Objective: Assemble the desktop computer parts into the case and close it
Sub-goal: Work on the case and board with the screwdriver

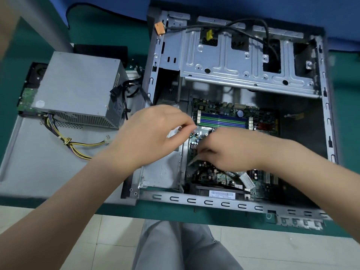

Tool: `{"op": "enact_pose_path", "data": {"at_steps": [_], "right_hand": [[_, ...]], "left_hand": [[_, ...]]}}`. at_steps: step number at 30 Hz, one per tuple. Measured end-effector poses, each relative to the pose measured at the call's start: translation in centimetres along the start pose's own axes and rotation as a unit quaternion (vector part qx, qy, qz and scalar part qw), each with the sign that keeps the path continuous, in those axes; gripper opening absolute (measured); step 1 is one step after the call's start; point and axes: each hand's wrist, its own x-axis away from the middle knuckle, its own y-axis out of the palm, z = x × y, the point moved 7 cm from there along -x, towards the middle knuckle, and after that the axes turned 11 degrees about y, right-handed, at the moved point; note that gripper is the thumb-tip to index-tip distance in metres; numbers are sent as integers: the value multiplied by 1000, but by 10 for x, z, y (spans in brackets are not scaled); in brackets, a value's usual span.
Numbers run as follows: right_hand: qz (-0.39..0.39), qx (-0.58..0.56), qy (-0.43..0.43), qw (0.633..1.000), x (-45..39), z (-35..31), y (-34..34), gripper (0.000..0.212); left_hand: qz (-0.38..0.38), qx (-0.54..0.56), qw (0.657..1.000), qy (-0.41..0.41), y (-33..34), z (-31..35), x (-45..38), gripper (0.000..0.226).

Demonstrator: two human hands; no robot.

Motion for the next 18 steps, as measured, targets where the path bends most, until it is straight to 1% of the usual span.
{"op": "enact_pose_path", "data": {"at_steps": [2,3,4,5,7,8,10,12,13,16,17,18], "right_hand": [[26,-133,28,990,12,16,-24,18],[36,-213,43,975,19,23,-34,16],[41,-298,54,952,25,29,-44,16],[41,-375,61,924,31,33,-51,16],[41,-479,63,875,35,36,-62,16],[41,-509,59,858,35,35,-67,15],[43,-532,49,844,31,30,-77,14],[60,-551,30,832,24,23,-88,12],[71,-578,18,813,20,20,-95,11],[85,-671,-44,735,3,10,-112,15],[85,-688,-61,718,-4,4,-116,18],[85,-697,-68,709,-14,0,-120,21]], "left_hand": [[60,78,995,-26,-10,-4,2,14],[71,119,989,-47,-14,-8,2,14],[65,154,983,-70,-16,-11,1,16],[42,186,977,-94,-15,-14,0,21],[-12,227,965,-128,-13,-18,-1,30],[-18,239,961,-140,-14,-20,-1,26],[16,272,948,-164,-22,-26,-2,13],[58,318,927,-192,-31,-34,-3,18],[74,337,917,-202,-35,-39,-4,19],[116,379,892,-219,-48,-56,-9,19],[127,385,887,-220,-52,-62,-12,20],[134,388,884,-221,-55,-68,-16,21]]}}
